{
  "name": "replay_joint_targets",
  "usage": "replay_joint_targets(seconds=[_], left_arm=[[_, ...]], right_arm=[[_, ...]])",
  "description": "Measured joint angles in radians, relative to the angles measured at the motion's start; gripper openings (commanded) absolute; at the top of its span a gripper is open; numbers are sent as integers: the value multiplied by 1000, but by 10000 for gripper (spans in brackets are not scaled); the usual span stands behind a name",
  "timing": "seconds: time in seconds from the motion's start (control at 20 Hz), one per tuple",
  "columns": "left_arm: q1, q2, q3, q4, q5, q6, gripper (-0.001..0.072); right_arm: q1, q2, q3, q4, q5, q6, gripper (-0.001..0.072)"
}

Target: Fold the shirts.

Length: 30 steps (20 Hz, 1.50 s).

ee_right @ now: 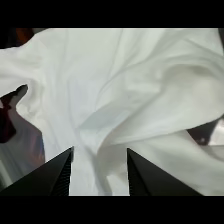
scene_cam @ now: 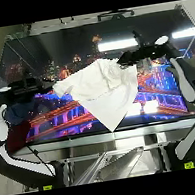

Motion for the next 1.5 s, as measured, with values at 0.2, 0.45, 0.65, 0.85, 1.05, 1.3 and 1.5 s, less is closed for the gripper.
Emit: replay_joint_targets(seconds=[0.2,0.45,0.65,0.85,1.05,1.3,1.5], left_arm=[[42,44,111,88,-72,-57,293],[44,113,92,259,-79,-101,293],[6,132,66,323,-24,-109,293],[-75,99,60,428,92,-114,293],[-156,43,105,478,166,-116,716],[-232,-45,262,521,123,-117,716],[-294,-130,385,615,55,-129,716]], right_arm=[[-109,94,-21,-61,128,53,357],[-199,214,-251,-199,175,87,487],[-223,253,-457,-261,70,98,652],[-215,241,-544,-274,-65,98,652],[-194,210,-565,-196,-153,92,650],[-148,154,-571,-114,-209,47,387],[-118,138,-571,-80,-219,25,351]])
